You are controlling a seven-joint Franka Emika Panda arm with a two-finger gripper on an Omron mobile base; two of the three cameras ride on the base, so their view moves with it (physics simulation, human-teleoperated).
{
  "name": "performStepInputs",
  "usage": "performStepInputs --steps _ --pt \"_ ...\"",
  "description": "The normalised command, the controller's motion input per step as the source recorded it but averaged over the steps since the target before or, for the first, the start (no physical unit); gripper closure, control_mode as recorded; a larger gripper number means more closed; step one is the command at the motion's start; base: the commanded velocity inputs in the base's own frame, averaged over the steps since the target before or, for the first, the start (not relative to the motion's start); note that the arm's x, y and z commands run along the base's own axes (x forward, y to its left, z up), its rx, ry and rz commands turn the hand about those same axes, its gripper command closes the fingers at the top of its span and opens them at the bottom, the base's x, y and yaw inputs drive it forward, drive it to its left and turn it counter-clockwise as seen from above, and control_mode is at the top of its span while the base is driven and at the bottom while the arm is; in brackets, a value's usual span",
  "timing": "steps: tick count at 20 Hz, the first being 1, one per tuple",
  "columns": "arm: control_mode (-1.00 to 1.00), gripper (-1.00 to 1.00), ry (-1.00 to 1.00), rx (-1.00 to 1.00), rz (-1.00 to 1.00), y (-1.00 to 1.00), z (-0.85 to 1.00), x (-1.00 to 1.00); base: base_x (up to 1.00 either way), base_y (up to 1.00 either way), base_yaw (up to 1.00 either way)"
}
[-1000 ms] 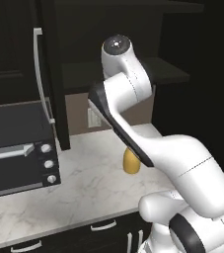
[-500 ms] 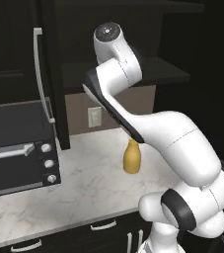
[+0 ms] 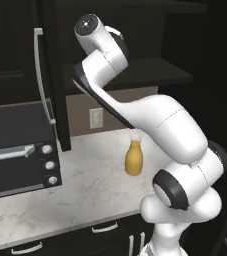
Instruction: There is a tray on the dining counter. Grab the cup, mug, and pitcher and place them on the tray. The pitcher may be placed next to the tray if it cannot fit the tray.
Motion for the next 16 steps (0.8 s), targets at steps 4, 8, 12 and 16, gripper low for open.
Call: performStepInputs --steps 4,8,12,16 --pt "-1.0 -1.0 0.0 -0.17 0.0 0.0 0.08 0.41 0.0 0.0 0.0" --pt "-1.0 -1.0 0.0 -0.16 0.0 0.0 0.0 0.26 0.0 0.0 0.0" --pt "-1.0 -1.0 0.0 -0.13 0.0 -0.01 0.0 0.17 0.0 0.0 0.0" --pt "-1.0 -1.0 0.0 -0.07 0.0 -0.05 0.0 0.21 0.0 0.0 0.0"
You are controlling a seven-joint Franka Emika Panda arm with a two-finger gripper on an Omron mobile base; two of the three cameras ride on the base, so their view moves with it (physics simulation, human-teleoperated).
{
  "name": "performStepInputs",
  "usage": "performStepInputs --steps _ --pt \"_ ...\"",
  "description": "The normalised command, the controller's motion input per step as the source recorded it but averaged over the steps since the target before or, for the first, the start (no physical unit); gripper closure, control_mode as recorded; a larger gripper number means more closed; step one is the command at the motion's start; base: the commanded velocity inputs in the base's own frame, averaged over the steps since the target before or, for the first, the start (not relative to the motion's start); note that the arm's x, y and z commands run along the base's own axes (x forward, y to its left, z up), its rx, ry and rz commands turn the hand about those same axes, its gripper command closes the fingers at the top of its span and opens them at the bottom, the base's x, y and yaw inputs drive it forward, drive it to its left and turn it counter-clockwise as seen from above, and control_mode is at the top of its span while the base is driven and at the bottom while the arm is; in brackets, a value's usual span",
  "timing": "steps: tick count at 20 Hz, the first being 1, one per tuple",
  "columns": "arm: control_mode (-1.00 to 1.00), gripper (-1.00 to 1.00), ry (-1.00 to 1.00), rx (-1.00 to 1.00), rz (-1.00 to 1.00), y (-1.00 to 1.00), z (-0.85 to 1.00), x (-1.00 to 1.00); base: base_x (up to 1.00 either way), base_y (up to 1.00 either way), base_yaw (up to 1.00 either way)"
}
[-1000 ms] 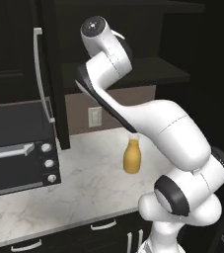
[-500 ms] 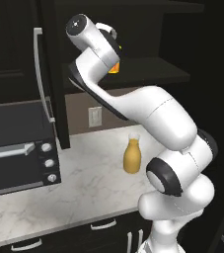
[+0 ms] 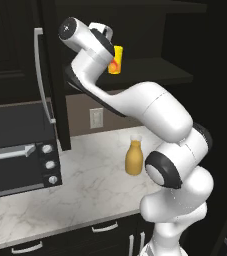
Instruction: There is a tray on the dining counter. Grab the cup, mug, and pitcher and place them on the tray. The pitcher may be placed next to the tray if it cannot fit the tray.
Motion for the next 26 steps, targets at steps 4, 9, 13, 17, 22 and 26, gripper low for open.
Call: performStepInputs --steps 4,9,13,17,22,26 --pt "-1.0 -1.0 0.0 -0.02 0.0 -0.04 0.0 0.29 0.0 0.0 0.0" --pt "-1.0 -1.0 0.0 0.0 0.0 -0.15 0.0 0.16 0.0 0.0 0.0" --pt "-1.0 -1.0 0.0 0.0 0.0 -0.19 0.0 0.01 0.0 0.0 0.0" --pt "-1.0 -1.0 0.0 0.0 0.0 -0.17 0.0 0.04 0.0 0.0 0.0" --pt "-1.0 -1.0 0.0 0.0 0.0 -0.08 0.0 0.22 0.0 0.0 0.0" --pt "-1.0 -1.0 0.0 0.0 0.0 0.0 0.0 0.34 0.0 0.0 0.0"
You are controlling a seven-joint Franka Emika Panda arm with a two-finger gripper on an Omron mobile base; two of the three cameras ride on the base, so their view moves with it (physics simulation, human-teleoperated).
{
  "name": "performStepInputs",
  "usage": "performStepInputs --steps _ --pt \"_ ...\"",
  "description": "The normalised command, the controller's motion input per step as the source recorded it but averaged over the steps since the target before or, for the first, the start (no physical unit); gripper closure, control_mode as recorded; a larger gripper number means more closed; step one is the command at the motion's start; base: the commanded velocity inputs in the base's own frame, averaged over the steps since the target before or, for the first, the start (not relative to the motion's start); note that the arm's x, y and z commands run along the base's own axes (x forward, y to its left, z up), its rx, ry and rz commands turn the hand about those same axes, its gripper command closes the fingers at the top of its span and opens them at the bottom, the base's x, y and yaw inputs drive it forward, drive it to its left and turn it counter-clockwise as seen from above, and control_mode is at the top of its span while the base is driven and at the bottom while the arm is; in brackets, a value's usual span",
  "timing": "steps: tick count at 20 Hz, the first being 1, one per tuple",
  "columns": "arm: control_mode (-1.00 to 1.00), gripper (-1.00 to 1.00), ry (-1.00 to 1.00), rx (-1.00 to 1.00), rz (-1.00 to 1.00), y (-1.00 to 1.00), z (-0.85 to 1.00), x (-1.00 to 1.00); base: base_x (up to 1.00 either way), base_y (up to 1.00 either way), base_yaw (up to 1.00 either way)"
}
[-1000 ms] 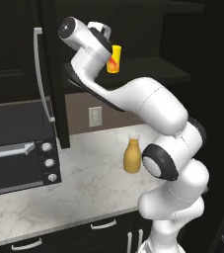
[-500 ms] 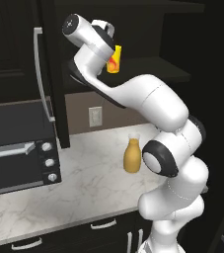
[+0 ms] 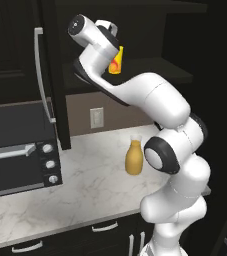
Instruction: There is a tray on the dining counter. Grab the cup, mug, and pitcher and place them on the tray. The pitcher may be placed next to the tray if it cannot fit the tray.
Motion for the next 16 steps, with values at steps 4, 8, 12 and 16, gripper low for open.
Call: performStepInputs --steps 4,8,12,16 --pt "-1.0 -1.0 0.0 0.0 0.0 0.0 0.0 0.3 0.0 0.0 0.0" --pt "-1.0 -1.0 0.0 0.0 0.0 0.0 0.0 0.12 0.0 0.0 0.0" --pt "-1.0 -1.0 0.0 0.0 0.0 0.0 0.0 0.03 0.0 0.0 0.0" --pt "-1.0 -1.0 0.0 0.0 0.0 0.0 0.0 0.12 0.0 0.0 0.0"
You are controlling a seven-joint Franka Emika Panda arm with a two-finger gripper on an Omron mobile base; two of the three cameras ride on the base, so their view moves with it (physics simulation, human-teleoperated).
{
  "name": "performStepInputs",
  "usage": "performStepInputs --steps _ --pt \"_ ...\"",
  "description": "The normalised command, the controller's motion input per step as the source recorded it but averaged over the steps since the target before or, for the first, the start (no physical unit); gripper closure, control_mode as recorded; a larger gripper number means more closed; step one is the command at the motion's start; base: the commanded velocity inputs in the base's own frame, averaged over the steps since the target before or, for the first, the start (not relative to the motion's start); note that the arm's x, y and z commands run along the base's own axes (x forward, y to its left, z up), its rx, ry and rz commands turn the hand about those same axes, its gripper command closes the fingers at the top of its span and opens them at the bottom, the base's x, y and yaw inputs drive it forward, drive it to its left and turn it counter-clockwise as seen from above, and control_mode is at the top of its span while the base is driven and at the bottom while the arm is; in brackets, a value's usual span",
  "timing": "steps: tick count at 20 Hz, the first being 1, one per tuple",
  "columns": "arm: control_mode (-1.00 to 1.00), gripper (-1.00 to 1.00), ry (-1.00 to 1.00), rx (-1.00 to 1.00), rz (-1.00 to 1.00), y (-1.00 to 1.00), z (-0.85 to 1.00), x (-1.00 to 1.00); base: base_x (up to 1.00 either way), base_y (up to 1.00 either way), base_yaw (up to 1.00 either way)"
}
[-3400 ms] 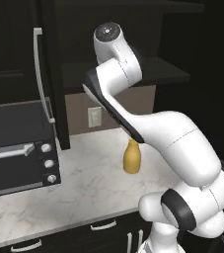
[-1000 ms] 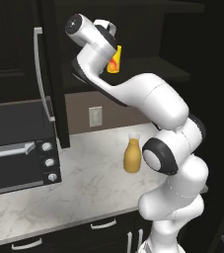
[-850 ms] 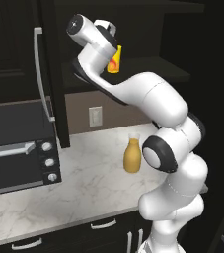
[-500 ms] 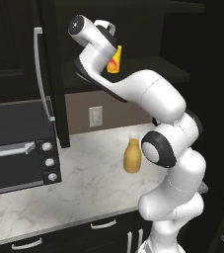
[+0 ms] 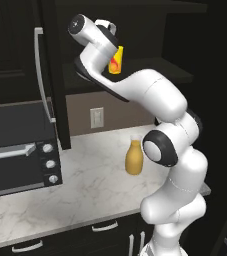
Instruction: There is a tray on the dining counter. Grab the cup, mug, and pitcher and place them on the tray. The pitcher may be placed next to the tray if it cannot fit the tray.
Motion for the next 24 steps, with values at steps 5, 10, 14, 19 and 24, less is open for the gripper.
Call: performStepInputs --steps 5,10,14,19,24 --pt "-1.0 -1.0 0.0 0.0 0.0 0.0 0.0 0.2 0.0 0.0 0.0" --pt "-1.0 -1.0 0.01 0.0 0.0 -0.03 0.0 0.08 0.0 0.0 0.0" --pt "-1.0 -1.0 0.03 0.0 0.0 -0.07 -0.02 0.03 0.0 0.0 0.0" --pt "-1.0 -1.0 0.07 0.0 0.0 -0.08 -0.03 0.03 0.0 0.0 0.0" --pt "-1.0 -1.0 0.1 0.0 0.0 -0.08 -0.08 0.0 0.0 0.0 0.0"
